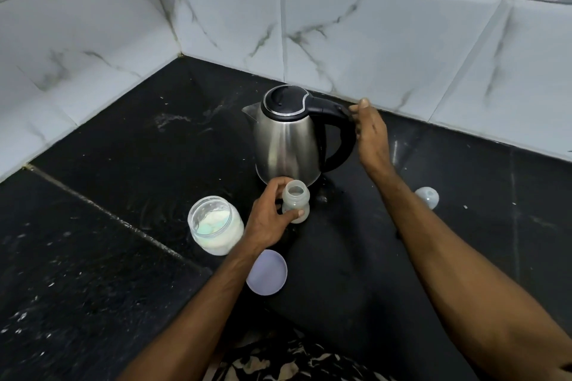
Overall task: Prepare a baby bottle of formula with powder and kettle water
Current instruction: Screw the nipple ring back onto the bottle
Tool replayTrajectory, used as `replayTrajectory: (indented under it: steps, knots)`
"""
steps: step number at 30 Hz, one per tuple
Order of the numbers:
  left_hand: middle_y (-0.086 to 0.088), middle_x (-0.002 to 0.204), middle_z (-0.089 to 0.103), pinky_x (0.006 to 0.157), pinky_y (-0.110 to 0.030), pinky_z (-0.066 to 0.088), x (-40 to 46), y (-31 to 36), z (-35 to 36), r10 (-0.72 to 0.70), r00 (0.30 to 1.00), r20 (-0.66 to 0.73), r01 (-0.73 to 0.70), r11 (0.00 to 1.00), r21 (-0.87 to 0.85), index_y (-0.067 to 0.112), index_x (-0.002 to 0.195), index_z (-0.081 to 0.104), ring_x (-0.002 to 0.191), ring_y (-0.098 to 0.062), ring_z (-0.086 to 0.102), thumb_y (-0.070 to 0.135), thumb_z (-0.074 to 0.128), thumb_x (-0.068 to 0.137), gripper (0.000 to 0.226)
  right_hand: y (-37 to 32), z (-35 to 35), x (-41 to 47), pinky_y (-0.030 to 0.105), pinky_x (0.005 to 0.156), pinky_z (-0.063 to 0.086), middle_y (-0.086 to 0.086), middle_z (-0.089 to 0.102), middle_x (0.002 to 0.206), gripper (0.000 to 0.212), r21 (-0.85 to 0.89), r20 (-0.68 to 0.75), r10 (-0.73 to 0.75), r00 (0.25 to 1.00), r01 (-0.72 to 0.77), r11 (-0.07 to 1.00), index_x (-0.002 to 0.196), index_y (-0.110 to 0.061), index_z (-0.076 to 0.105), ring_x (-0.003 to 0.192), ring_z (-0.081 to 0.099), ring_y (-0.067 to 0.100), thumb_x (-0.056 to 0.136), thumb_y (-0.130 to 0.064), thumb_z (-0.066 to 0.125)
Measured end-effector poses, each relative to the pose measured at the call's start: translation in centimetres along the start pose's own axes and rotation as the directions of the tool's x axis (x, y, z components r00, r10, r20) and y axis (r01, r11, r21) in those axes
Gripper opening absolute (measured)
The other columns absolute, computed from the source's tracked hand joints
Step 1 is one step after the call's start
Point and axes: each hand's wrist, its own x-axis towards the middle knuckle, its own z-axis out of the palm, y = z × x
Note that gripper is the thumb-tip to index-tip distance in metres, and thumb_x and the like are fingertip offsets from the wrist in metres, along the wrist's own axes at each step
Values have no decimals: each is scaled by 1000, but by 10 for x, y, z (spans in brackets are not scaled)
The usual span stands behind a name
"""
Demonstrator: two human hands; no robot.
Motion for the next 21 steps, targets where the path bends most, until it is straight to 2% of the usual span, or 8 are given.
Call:
replayTrajectory:
  steps: [2,4,9,11,14,16,18,21]
  knots:
    - [21,113,66,98,-25,47,-2,1,2,8,1000,14,-8,1000,1,25,119,55,113,4,59,3,81,74,56,4,-9,-13,31,82,49,-5,67,91,49,4,-83,50,995,-50,999,93,-30,62,88,63,10,87,-72,38]
    - [20,115,66,98,-25,47,-5,3,6,21,999,35,-20,1000,-6,23,120,55,114,3,59,4,81,74,56,11,-19,-29,31,81,50,-4,67,94,47,-32,-98,76,992,-79,996,97,-28,61,92,65,13,89,-69,40]
    - [14,118,67,98,-26,48,-12,9,24,48,991,123,-45,999,-25,20,122,54,114,0,60,3,81,75,56,28,-47,-74,13,77,48,-5,67,98,17,-227,-49,-2,999,-9,974,101,-23,64,89,63,2,92,-38,67]
    - [14,119,66,99,-26,48,-14,11,32,57,985,163,-54,998,-26,21,122,54,115,-1,60,4,81,75,56,32,-59,-92,16,80,49,-1,66,103,19,-309,-64,-48,997,26,951,104,-18,64,93,63,7,91,-29,71]
    - [17,119,65,97,-20,47,-16,15,42,68,976,208,-64,998,-25,22,123,54,114,3,59,5,82,76,57,35,-82,-113,20,85,48,-8,61,105,21,-466,-129,-137,982,62,882,108,-15,65,98,60,9,90,-26,71]
    - [16,119,65,97,-20,47,-16,17,50,78,971,227,-74,997,-29,22,123,54,115,2,59,5,81,76,57,37,-99,-123,32,92,49,-10,58,108,25,-540,-186,-144,972,21,841,111,-15,64,103,58,12,90,-28,70]
    - [13,120,65,99,-24,48,-17,17,55,93,969,228,-88,996,-31,20,123,54,115,-1,60,4,81,76,57,42,-114,-131,45,96,48,-3,57,116,31,-594,-224,-71,972,-78,801,115,-15,61,110,56,17,90,-30,70]
    - [11,121,65,100,-25,48,-19,17,58,107,969,221,-103,994,-28,19,123,53,116,-3,60,4,81,76,57,54,-127,-143,47,102,44,6,53,130,47,-640,-216,97,972,-216,738,127,-15,54,119,52,24,87,-34,71]
